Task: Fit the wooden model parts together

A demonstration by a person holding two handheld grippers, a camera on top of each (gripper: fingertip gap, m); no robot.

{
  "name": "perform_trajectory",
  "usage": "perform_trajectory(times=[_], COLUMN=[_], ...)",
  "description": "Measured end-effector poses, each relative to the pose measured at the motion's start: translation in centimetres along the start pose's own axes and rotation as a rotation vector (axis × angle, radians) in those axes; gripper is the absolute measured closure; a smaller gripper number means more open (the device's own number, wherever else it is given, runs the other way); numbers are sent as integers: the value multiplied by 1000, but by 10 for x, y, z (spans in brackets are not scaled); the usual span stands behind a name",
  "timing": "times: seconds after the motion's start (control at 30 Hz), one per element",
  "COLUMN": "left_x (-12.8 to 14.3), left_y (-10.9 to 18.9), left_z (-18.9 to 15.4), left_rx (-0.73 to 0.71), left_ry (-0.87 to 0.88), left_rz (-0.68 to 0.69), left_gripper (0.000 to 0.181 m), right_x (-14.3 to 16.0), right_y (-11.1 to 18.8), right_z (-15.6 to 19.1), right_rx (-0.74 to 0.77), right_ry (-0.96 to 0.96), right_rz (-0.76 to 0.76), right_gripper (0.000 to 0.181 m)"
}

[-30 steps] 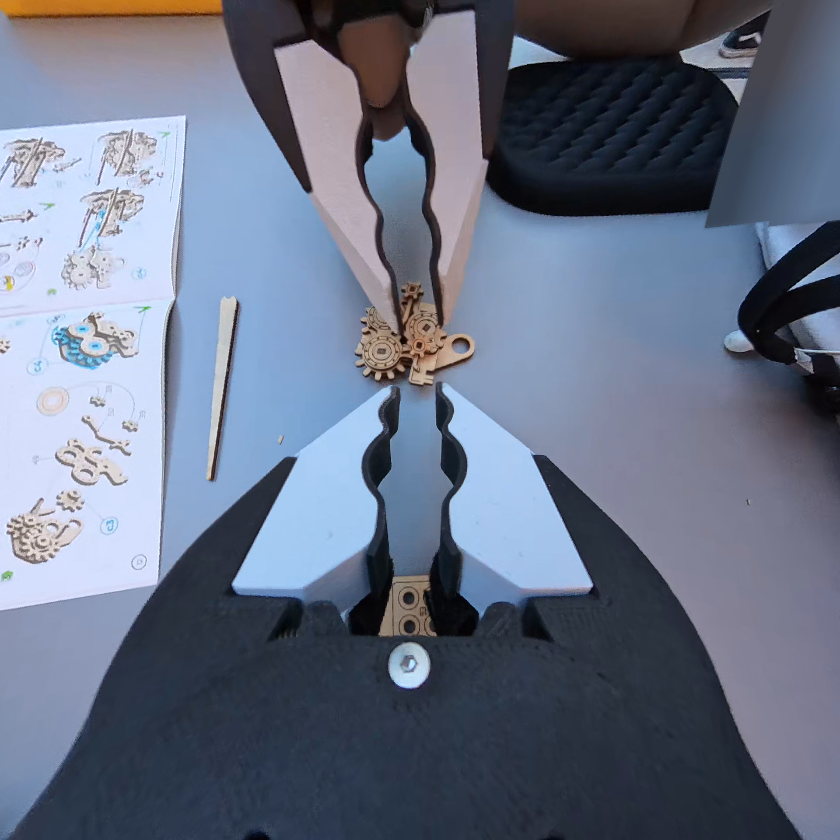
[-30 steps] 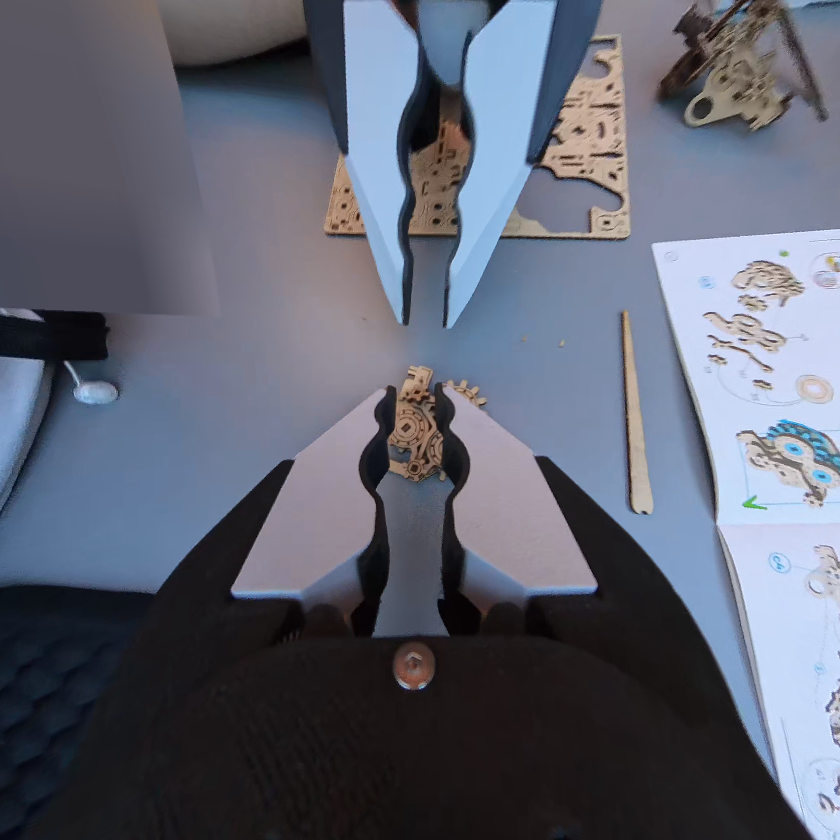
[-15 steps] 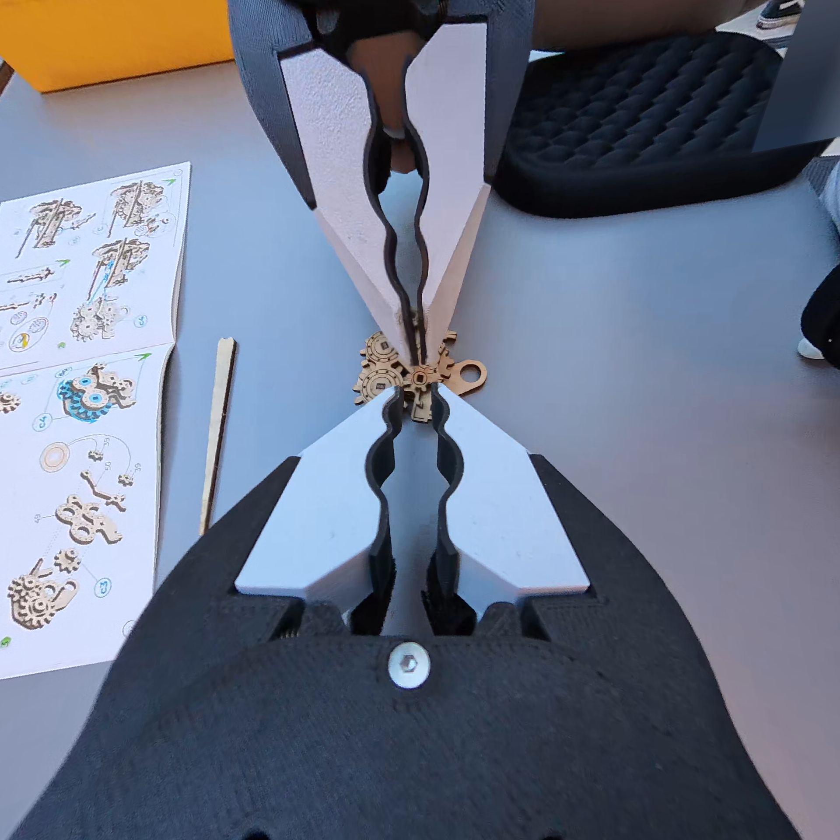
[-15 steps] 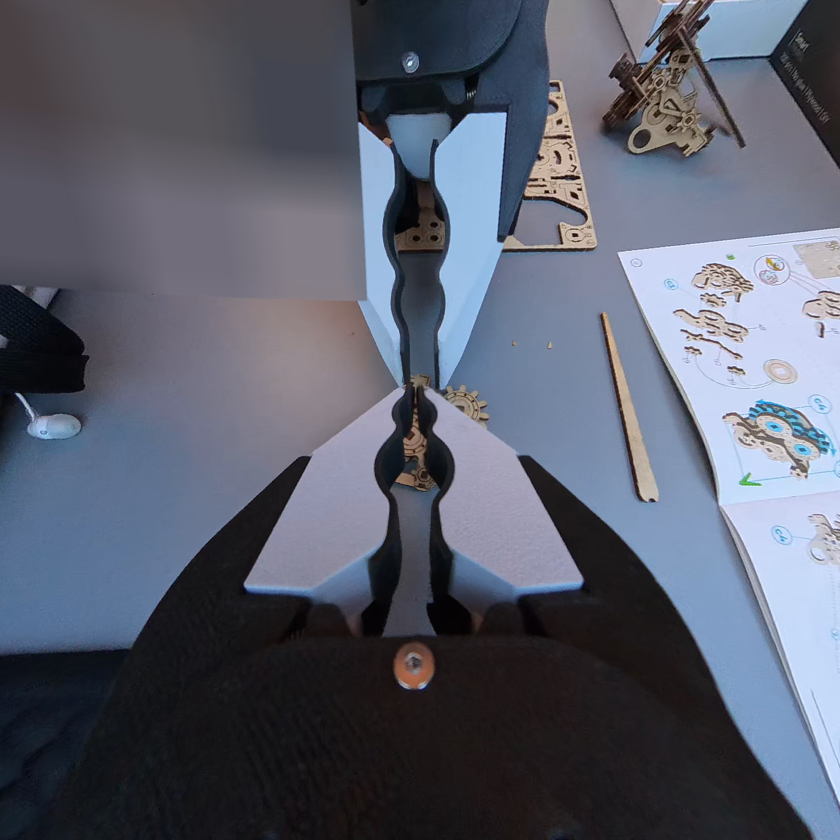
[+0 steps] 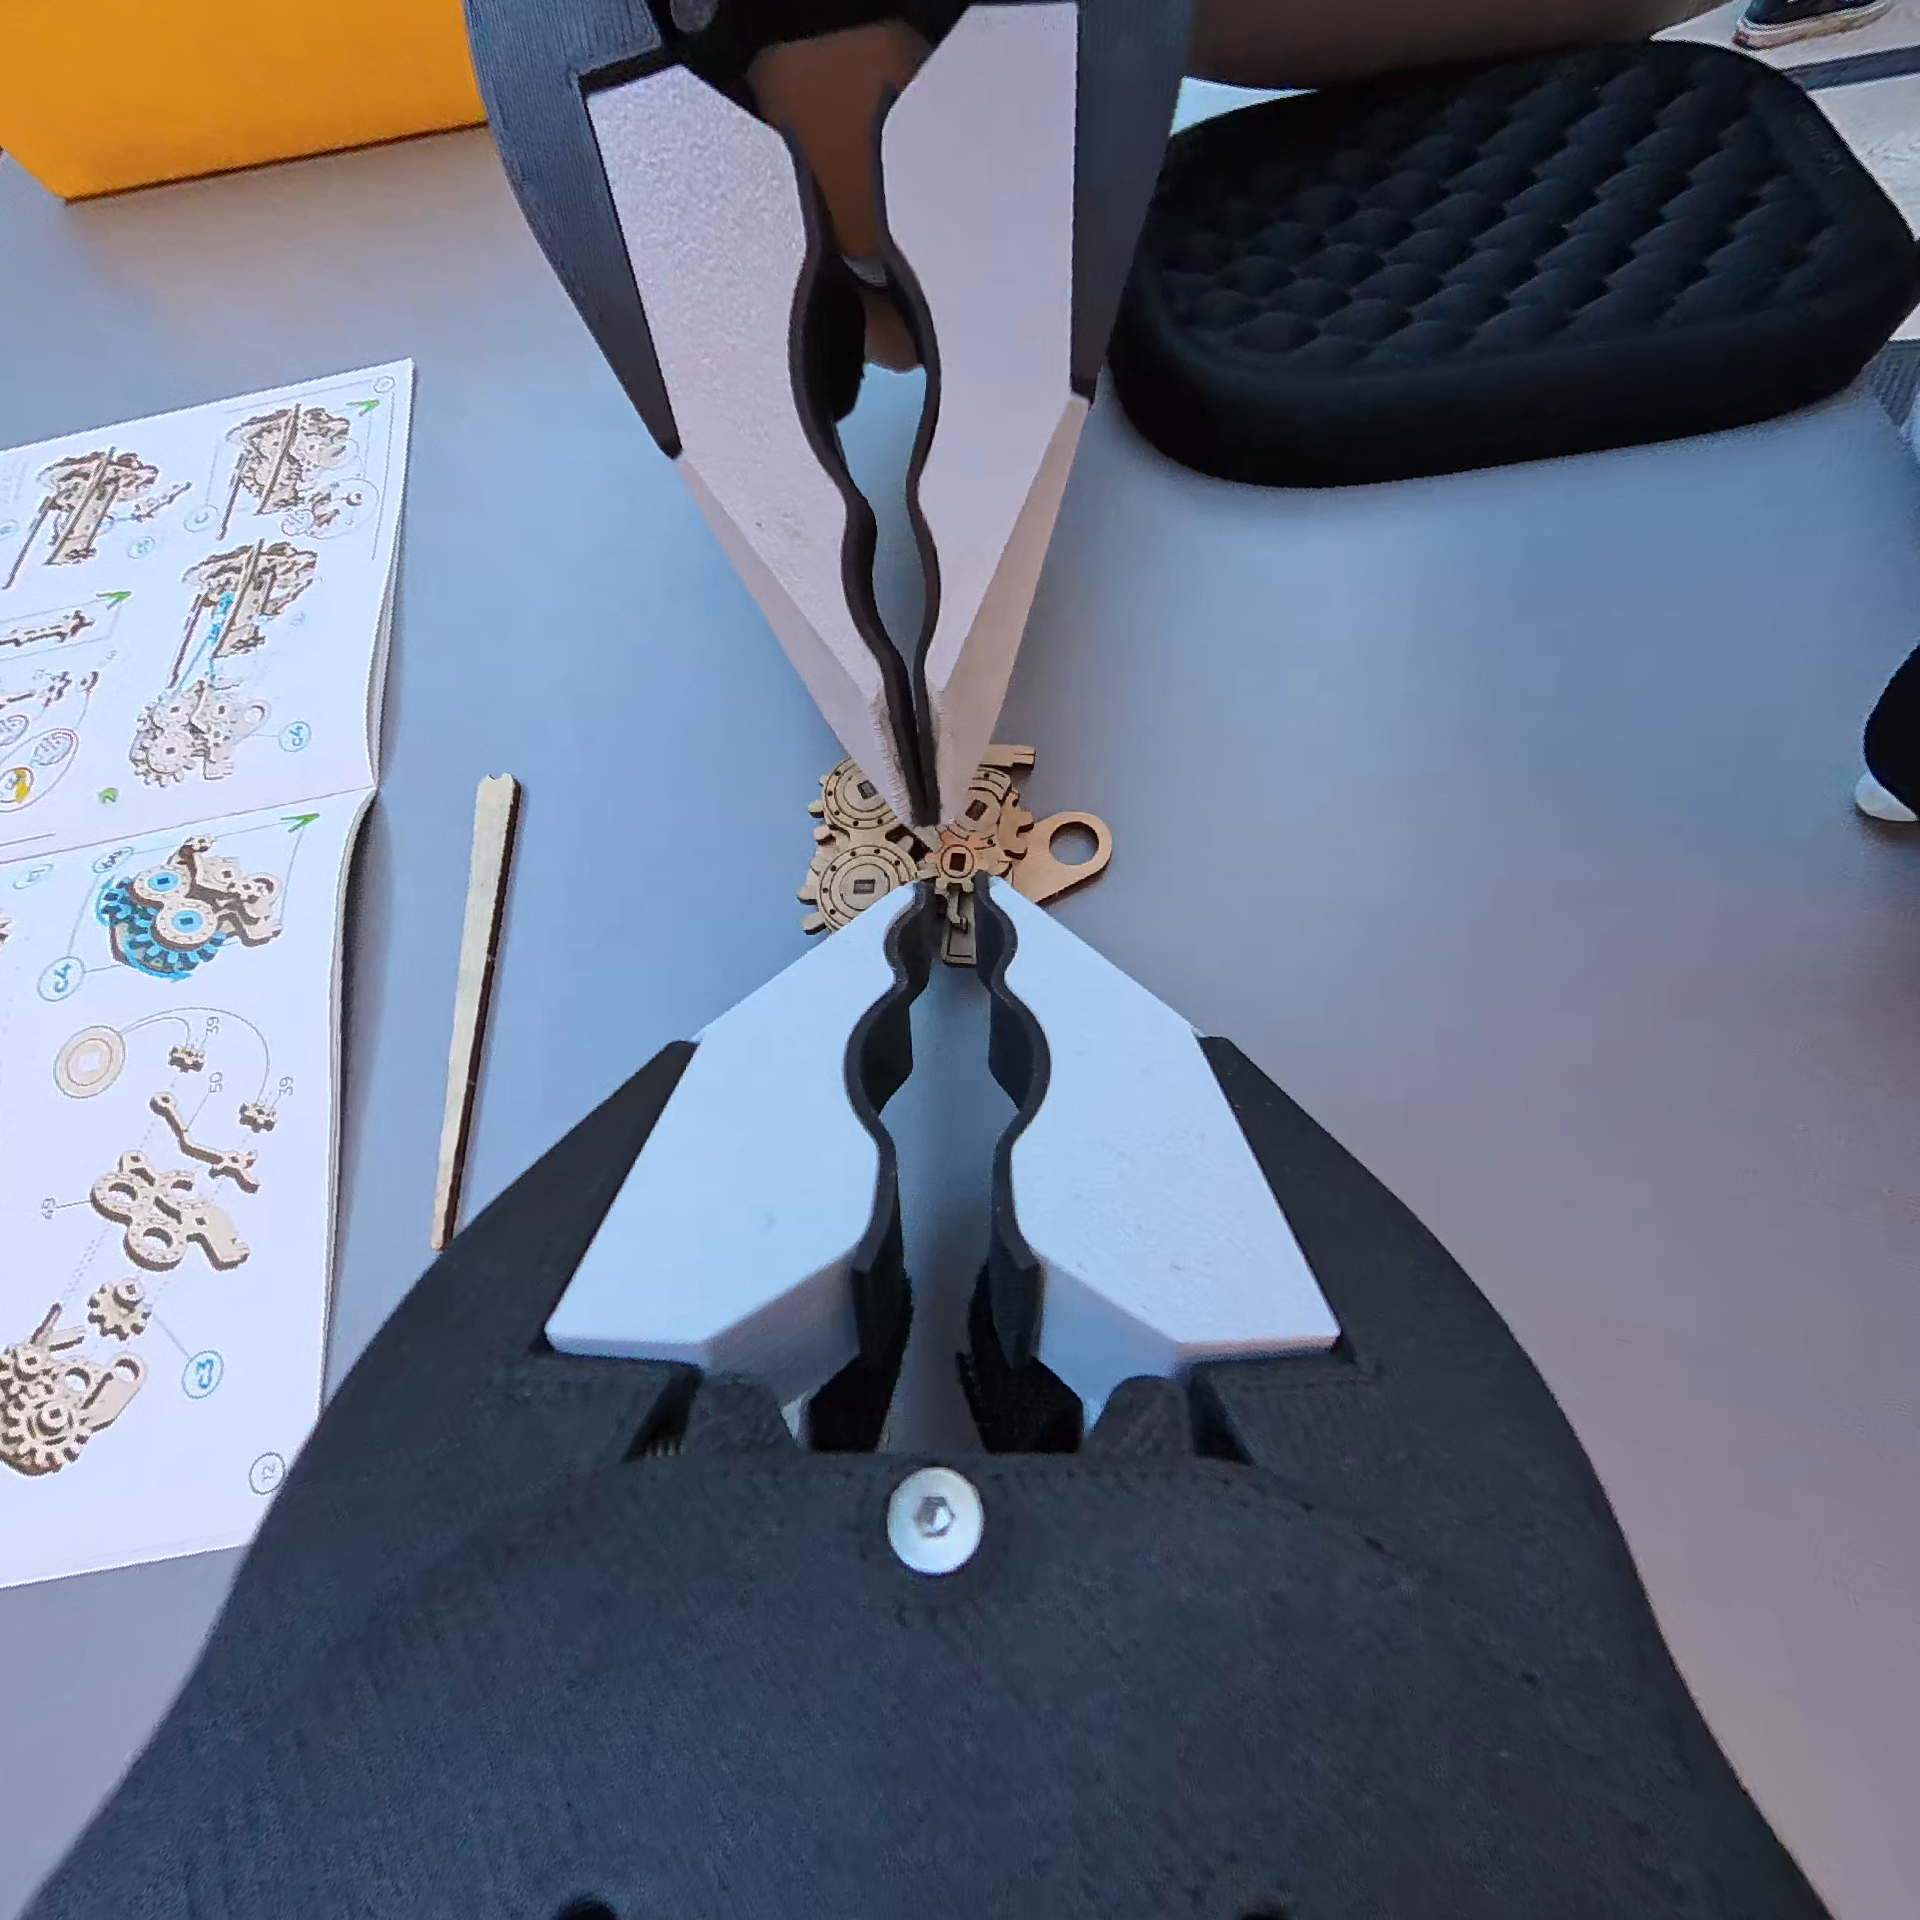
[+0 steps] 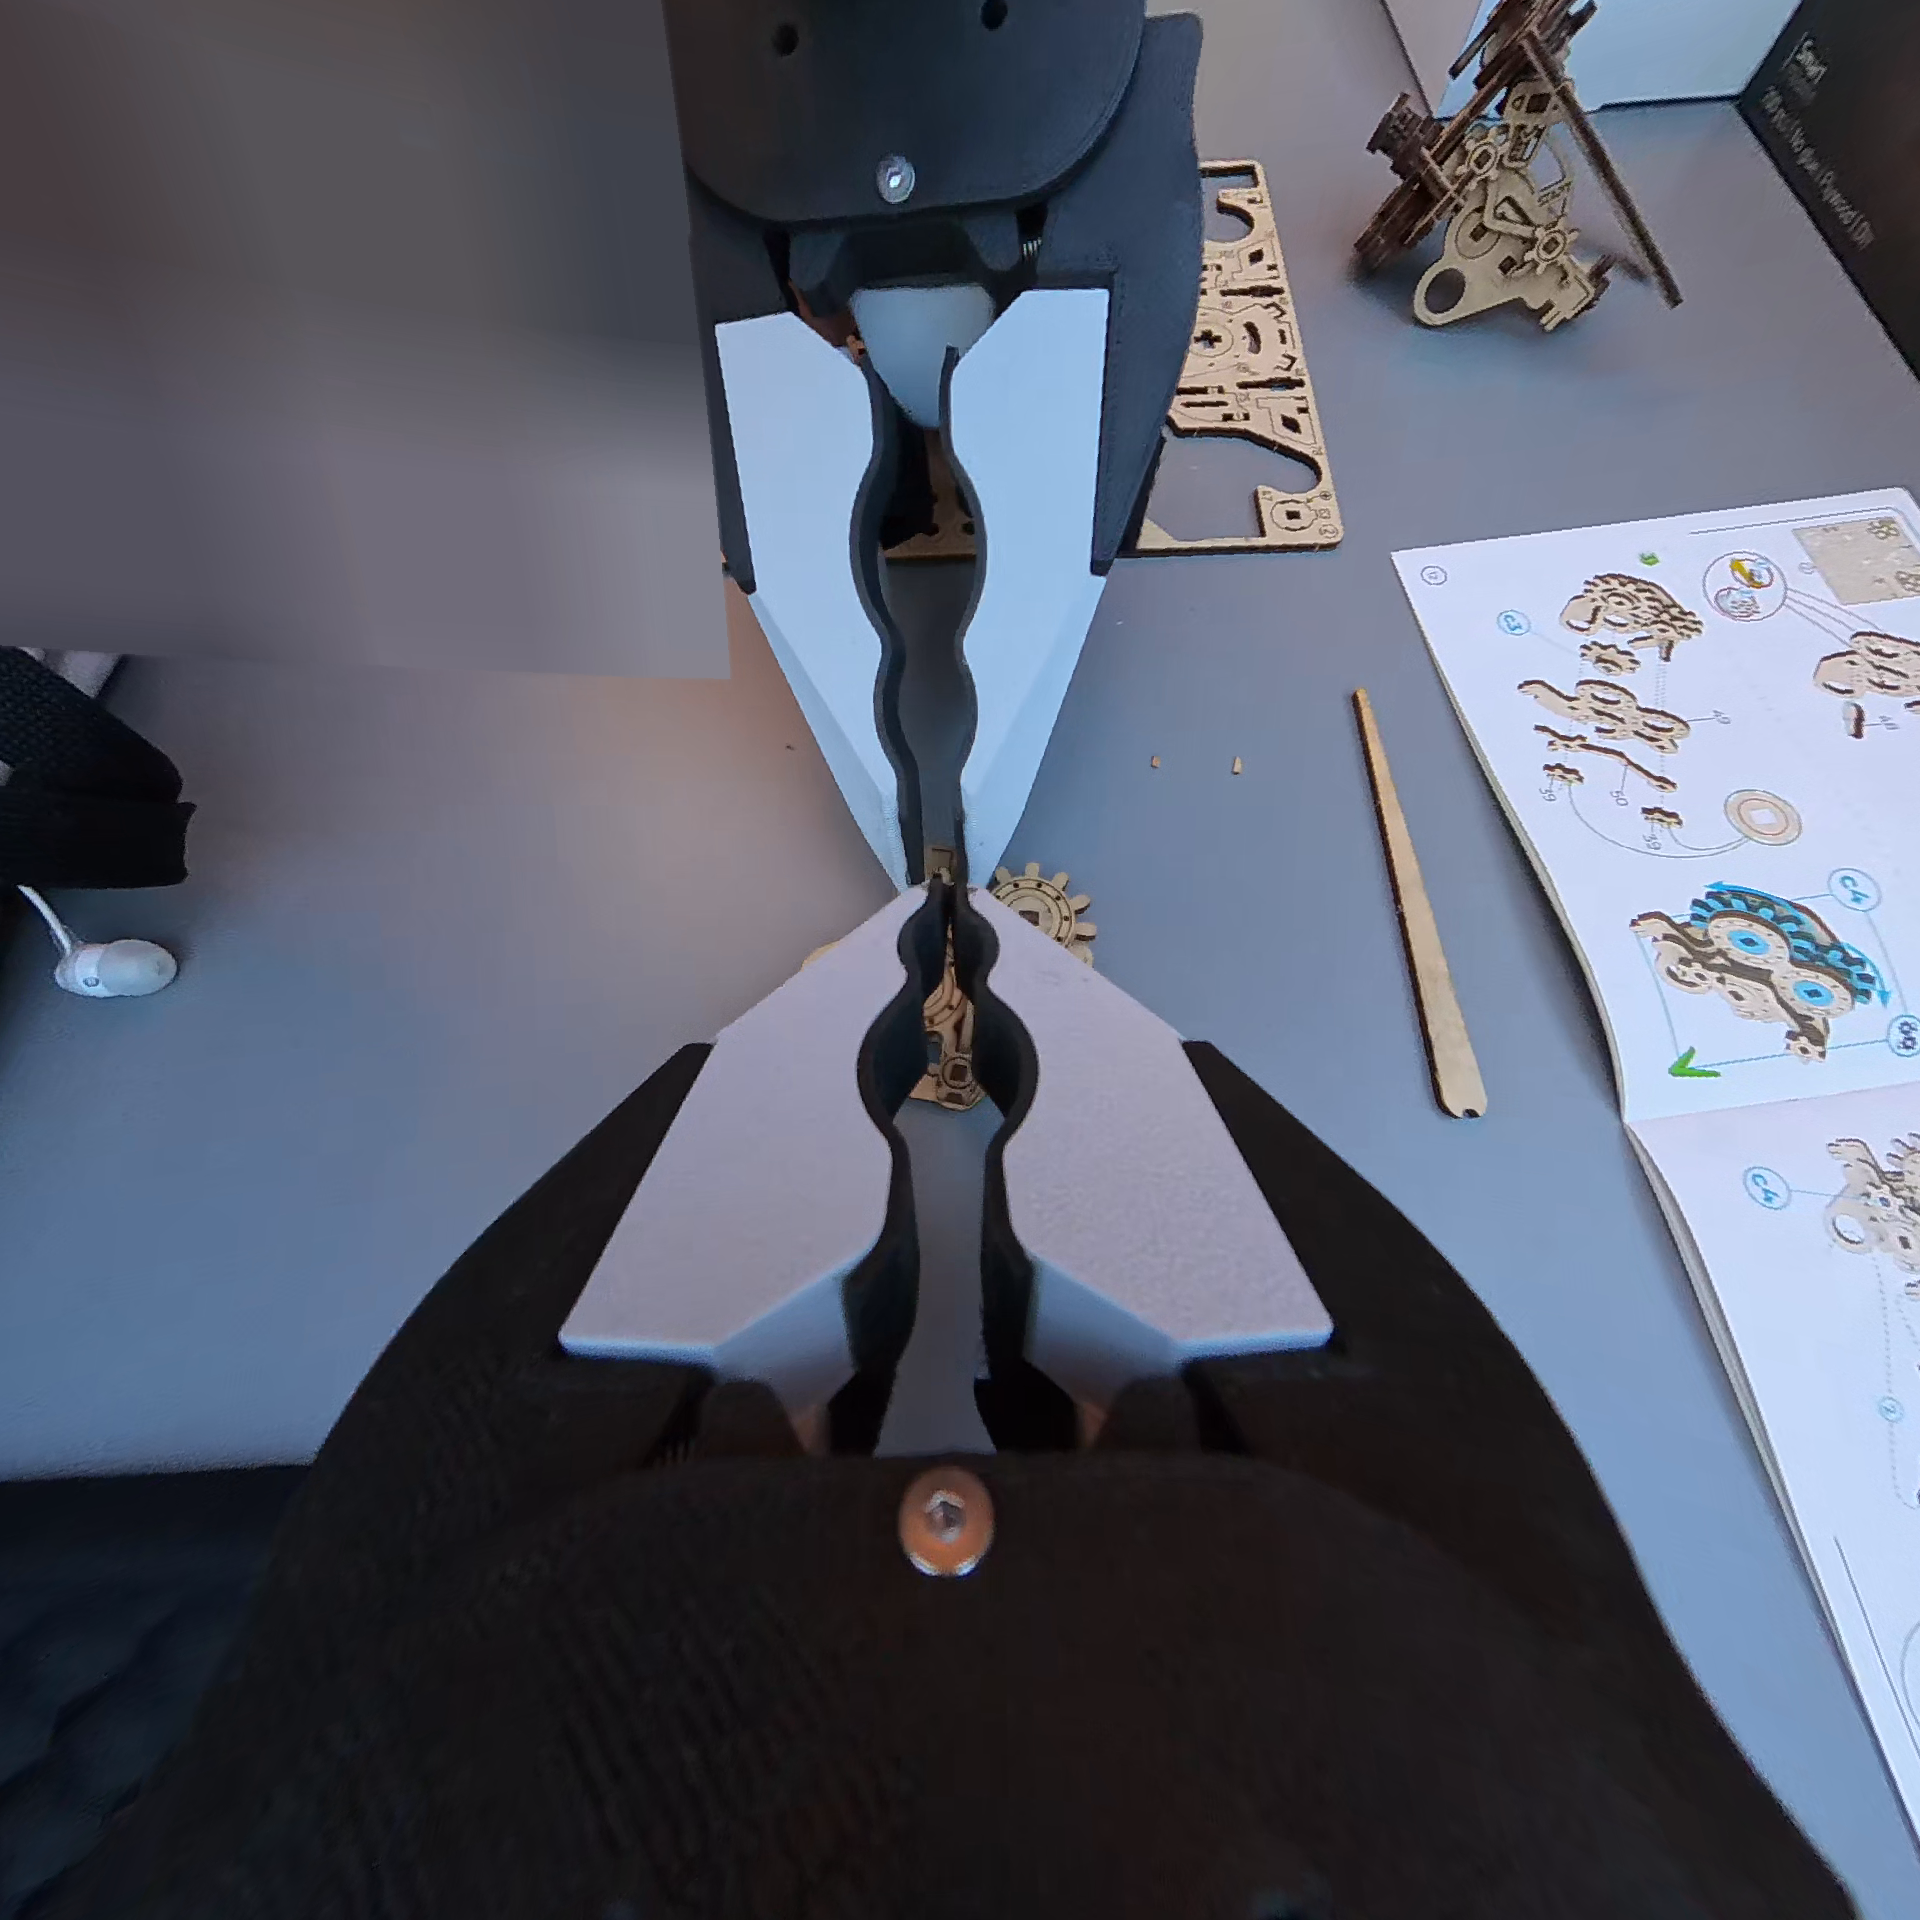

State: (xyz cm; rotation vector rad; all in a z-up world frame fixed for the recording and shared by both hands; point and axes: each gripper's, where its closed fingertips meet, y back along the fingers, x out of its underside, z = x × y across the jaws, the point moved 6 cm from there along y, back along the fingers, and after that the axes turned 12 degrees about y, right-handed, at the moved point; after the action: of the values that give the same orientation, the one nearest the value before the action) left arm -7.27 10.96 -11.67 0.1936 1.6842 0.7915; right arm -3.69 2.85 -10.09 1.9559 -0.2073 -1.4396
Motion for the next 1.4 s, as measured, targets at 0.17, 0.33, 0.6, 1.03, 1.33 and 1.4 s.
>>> perform_trajectory(times=[0.17,0.33,0.6,1.03,1.33,1.4], left_x=[0,0,1,-2,-10,-8], left_y=[0,1,2,7,27,28], left_z=[0,0,0,1,9,10], left_rx=[2,-4,-8,-17,-2,5], left_ry=[0,-5,-3,-2,55,60], left_rz=[-8,-11,-5,-18,-101,-94], left_gripper=[177,178,175,174,177,177], right_x=[7,5,6,8,3,5], right_y=[-4,-4,2,-6,3,4], right_z=[1,2,3,6,-2,-4], right_rx=[-15,-15,-13,-25,-44,-63], right_ry=[4,13,44,62,-74,-115], right_rz=[45,32,32,9,-65,-84], right_gripper=[181,181,176,180,181,181])
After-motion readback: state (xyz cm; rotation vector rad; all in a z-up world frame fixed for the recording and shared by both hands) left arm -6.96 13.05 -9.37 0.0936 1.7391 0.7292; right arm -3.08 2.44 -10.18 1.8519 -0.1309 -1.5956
